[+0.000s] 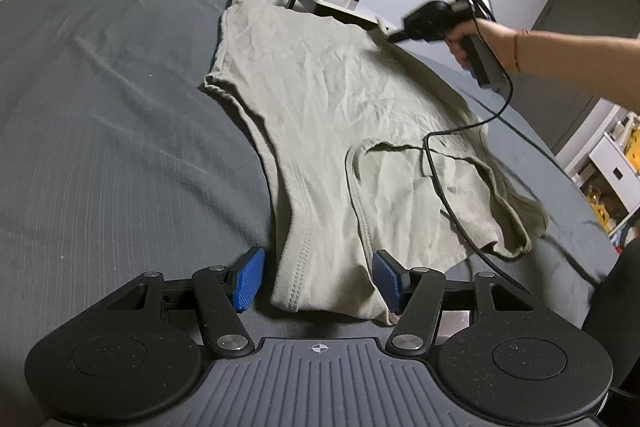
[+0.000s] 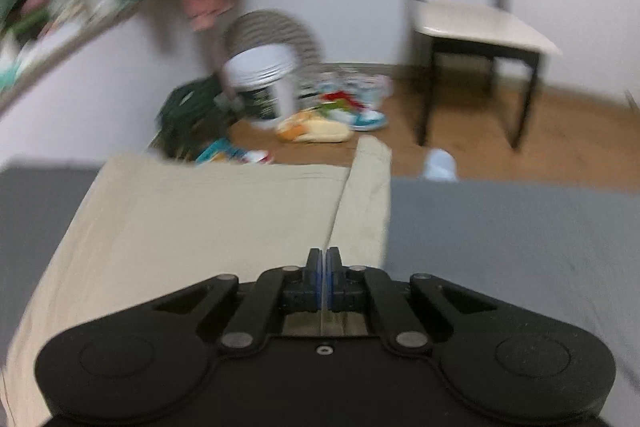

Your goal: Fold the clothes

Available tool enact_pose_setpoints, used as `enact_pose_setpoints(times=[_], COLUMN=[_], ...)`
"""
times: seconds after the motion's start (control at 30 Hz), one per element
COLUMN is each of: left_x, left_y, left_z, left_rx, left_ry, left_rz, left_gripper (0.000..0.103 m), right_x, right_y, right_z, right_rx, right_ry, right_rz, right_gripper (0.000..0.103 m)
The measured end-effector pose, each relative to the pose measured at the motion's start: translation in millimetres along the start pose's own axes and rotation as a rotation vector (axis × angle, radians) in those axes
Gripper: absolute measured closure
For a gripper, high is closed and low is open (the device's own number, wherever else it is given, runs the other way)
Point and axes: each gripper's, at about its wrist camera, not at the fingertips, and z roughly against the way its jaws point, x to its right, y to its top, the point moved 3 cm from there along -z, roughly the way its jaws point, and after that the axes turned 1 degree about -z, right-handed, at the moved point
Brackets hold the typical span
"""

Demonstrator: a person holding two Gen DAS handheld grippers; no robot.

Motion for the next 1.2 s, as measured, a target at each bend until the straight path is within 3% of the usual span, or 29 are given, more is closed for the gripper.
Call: enact_pose_setpoints(times=[0.07,0.13,0.3,0.4,0.53,0.8,0.97,1.03,1.2], left_x=[-0.5,-1.3,-1.8,-1.0,-0.7,-2.4,-3.7,-4.4,-5.2], left_y=[0.0,0.2,0.4,0.2,0.3,0.5,0.5,0.6,1.1], left_z=[0.1,0.0,0.5,-0.4,-0.7,-0.6,0.1,0.6,1.0], left_rx=[0.001,0.001,0.001,0.002,0.001,0.003,0.004,0.006,0.006], left_ry=[-0.004,-0.010,-0.014,-0.011,-0.006,-0.008,-0.014,-0.018,-0.024], left_rz=[0.000,0.007,0.012,0.014,0.015,0.019,0.026,0.035,0.036], left_gripper=[0.044,0.044,0.044,0.044,0.044,0.044,0.044,0.044,0.044], right_x=[-26.1,-41.5,-29.9,-4.0,18.0,2.5,-3.4,-2.2,8.3], right_y=[2.5,2.1,12.7,19.0,21.1,16.9,15.0,14.7,13.9], right_z=[-4.2,-6.1,5.8,12.6,9.8,-14.8,-26.7,-28.9,-25.9], right_rx=[-0.039,-0.063,-0.008,0.013,-0.005,-0.030,-0.055,-0.056,-0.040], right_ry=[0.025,0.029,0.025,-0.061,-0.108,-0.084,-0.107,-0.101,-0.077], right_rz=[0.094,0.131,0.022,-0.039,-0.079,-0.018,-0.003,-0.018,-0.069], right_gripper=[0.096,0.080,0.072,0.072,0.072,0.072,0.083,0.092,0.097])
